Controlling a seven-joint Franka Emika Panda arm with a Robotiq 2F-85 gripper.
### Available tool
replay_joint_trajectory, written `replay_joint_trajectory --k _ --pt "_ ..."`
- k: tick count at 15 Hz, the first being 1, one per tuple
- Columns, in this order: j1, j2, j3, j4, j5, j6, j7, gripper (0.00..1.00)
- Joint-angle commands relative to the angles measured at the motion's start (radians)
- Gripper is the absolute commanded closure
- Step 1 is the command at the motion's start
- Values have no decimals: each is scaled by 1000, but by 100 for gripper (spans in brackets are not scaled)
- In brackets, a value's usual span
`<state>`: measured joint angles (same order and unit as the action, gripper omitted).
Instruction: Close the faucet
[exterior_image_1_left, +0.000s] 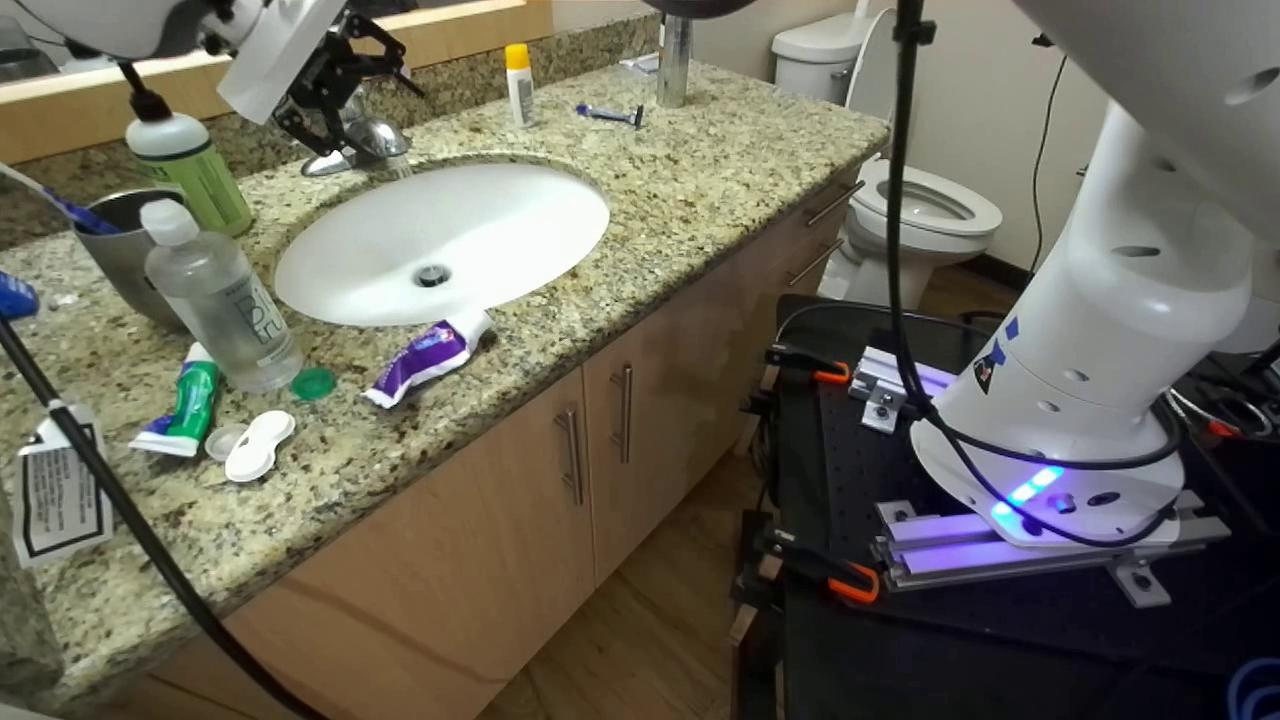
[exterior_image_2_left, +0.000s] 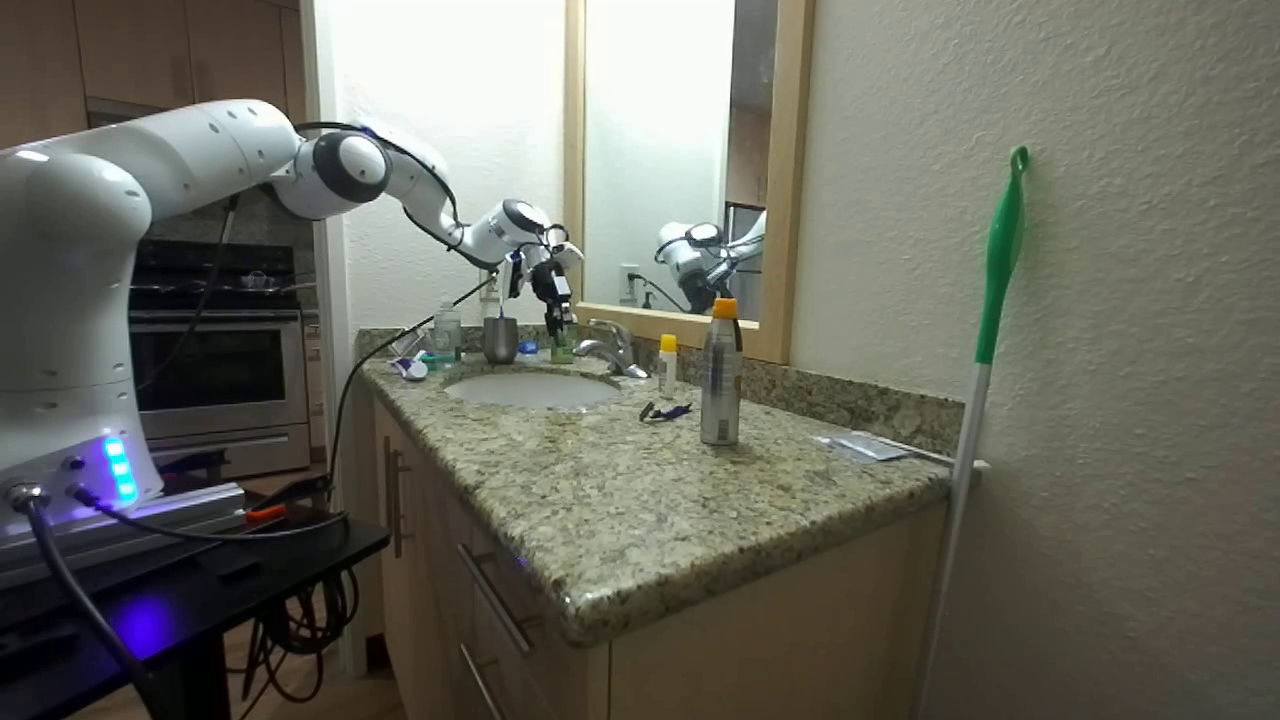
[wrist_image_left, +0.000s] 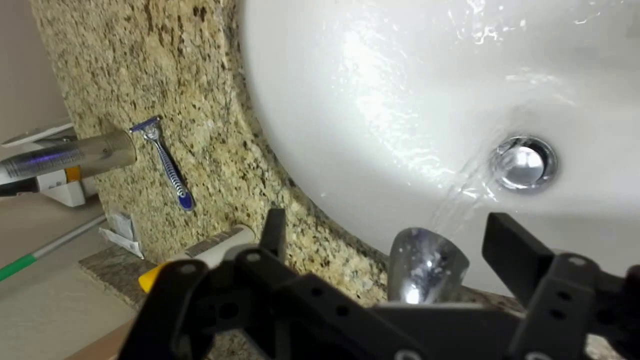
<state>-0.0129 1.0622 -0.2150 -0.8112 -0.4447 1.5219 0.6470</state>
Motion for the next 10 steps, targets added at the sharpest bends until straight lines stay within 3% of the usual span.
replay_joint_trajectory --k 1,7,10 --pt "-33 -38 19 -20 31 36 -23 0" --pt "-63 -102 24 -8 68 169 -33 0" --pt "-52 -96 -19 5 37 73 8 0"
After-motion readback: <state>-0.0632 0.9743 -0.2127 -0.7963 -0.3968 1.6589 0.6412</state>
